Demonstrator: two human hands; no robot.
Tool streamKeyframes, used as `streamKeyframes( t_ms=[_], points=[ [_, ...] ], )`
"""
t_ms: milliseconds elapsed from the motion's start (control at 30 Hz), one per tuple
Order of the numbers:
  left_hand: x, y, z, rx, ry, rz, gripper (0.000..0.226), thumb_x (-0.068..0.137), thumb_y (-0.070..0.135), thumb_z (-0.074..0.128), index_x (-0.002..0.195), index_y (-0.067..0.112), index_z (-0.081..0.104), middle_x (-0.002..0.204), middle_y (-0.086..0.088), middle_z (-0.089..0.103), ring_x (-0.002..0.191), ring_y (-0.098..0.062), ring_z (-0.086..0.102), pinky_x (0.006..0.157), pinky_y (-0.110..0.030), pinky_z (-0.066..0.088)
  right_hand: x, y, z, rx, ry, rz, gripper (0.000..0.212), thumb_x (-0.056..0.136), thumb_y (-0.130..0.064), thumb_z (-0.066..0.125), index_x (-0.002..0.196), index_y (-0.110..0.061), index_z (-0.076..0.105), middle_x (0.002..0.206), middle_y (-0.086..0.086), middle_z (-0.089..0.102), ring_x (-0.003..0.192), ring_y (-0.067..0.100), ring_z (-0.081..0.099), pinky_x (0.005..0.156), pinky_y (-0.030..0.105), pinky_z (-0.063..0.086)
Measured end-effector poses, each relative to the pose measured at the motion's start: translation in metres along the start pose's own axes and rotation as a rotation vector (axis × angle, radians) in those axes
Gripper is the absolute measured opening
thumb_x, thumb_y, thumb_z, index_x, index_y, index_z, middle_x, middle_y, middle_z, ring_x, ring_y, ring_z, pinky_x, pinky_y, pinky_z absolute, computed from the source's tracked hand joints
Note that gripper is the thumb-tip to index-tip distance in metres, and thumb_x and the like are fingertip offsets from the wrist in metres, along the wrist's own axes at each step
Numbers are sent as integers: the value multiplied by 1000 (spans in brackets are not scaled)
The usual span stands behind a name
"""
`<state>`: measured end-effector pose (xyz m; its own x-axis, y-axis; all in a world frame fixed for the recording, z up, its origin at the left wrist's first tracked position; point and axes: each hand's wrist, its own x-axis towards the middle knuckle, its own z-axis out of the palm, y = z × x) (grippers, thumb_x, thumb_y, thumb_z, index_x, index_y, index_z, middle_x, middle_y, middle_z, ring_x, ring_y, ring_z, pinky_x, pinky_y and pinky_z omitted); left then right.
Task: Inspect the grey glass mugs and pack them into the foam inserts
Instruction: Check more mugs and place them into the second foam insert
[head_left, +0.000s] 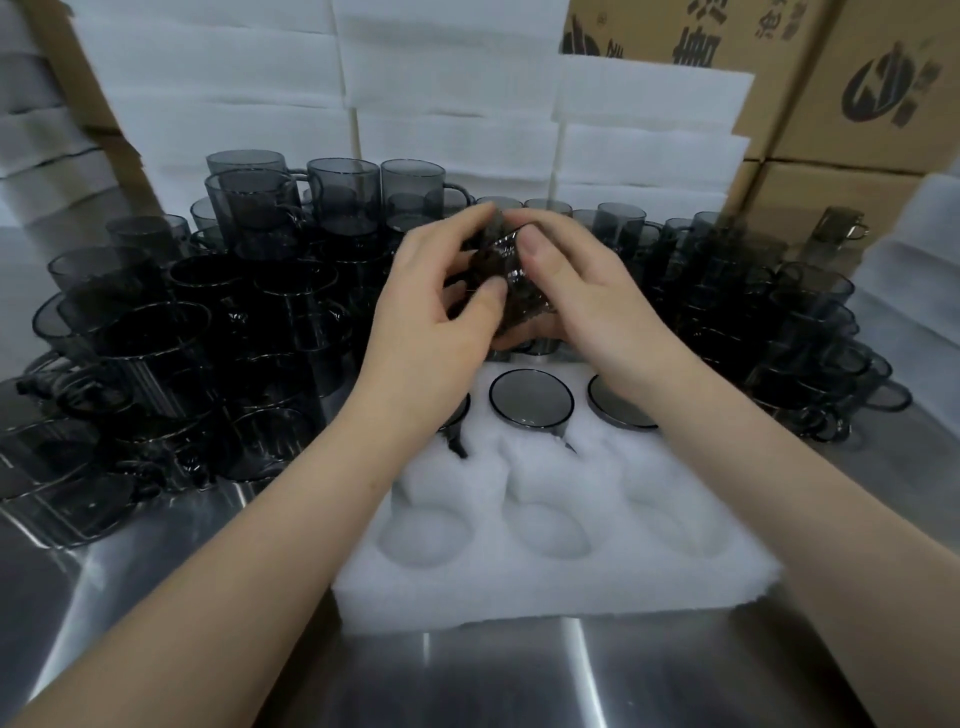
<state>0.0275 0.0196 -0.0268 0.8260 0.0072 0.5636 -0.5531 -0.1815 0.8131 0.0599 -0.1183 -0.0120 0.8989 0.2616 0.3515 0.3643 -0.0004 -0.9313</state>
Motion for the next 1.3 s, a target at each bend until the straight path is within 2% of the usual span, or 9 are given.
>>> streamKeyframes(
  t_ms=[167, 233, 333, 533, 633, 800, 900, 1033, 1300],
  points=[
    [-2, 3, 4, 138, -75, 45, 68, 73, 18, 73, 137, 20, 52, 129, 6, 59, 122, -7, 54, 106, -35, 44, 0, 0, -5, -355, 104, -193, 25, 105, -23, 40, 120, -19, 58, 111, -12, 62, 104, -3, 56, 95, 19, 44],
    [-3, 2, 3, 126, -51, 56, 63, 70, 17, 78, 130, 20, 57, 121, 11, 63, 116, -5, 58, 103, -35, 46, 0, 1, -5, -300, 112, -151, 31, 106, -24, 37, 125, -15, 60, 117, -2, 65, 112, 8, 59, 97, 27, 47],
    [-4, 4, 3, 106, -51, 79, 57, 71, 15, 75, 124, 25, 56, 113, 18, 62, 112, -5, 59, 102, -35, 47, 0, -1, -5, -39, 84, 4, 35, 106, -33, 34, 122, -20, 63, 113, 8, 70, 104, 24, 68, 70, 34, 57],
    [-5, 3, 0, 7, -106, 109, 59, 74, 0, 70, 125, 22, 51, 122, 12, 57, 121, -7, 55, 105, -30, 44, 3, -4, -10, 253, 54, 111, 38, 106, -31, 36, 109, -12, 68, 93, 8, 74, 84, 25, 72, 60, 34, 58],
    [-5, 2, 1, -1, -139, 132, 60, 74, -2, 68, 126, 21, 48, 122, 8, 56, 122, -11, 54, 107, -34, 43, 6, -4, -11, 371, 41, 187, 37, 105, -29, 38, 104, -5, 67, 87, 11, 73, 78, 23, 71, 61, 32, 57],
    [-3, -3, 1, 33, -121, 92, 62, 77, -8, 64, 127, 21, 43, 122, 14, 54, 118, -3, 54, 99, -18, 43, 8, -1, -15, 538, -203, 353, 59, 99, -50, 37, 137, -6, 48, 126, 23, 61, 107, 39, 64, 87, 51, 55],
    [0, -2, 0, 70, -66, 24, 62, 78, -8, 65, 128, 23, 45, 121, 13, 56, 113, 1, 55, 89, -9, 44, 6, 0, -14, 417, -262, 343, 56, 97, -54, 39, 128, -10, 56, 117, 23, 67, 99, 39, 69, 78, 46, 57],
    [-1, 3, 1, 53, -55, -4, 68, 73, 26, 77, 133, 22, 47, 123, 10, 59, 114, -2, 57, 99, -24, 47, 4, -1, -9, 282, -116, 237, 49, 98, -51, 40, 108, -11, 66, 107, 18, 72, 91, 32, 72, 67, 40, 59],
    [-4, 3, 0, 28, -52, 50, 56, 70, 23, 78, 118, 31, 50, 128, 7, 59, 120, -6, 56, 105, -38, 44, 5, -6, -8, 252, 21, 263, 48, 102, -44, 38, 115, -4, 63, 106, 22, 71, 85, 34, 71, 62, 41, 60]
  ],
)
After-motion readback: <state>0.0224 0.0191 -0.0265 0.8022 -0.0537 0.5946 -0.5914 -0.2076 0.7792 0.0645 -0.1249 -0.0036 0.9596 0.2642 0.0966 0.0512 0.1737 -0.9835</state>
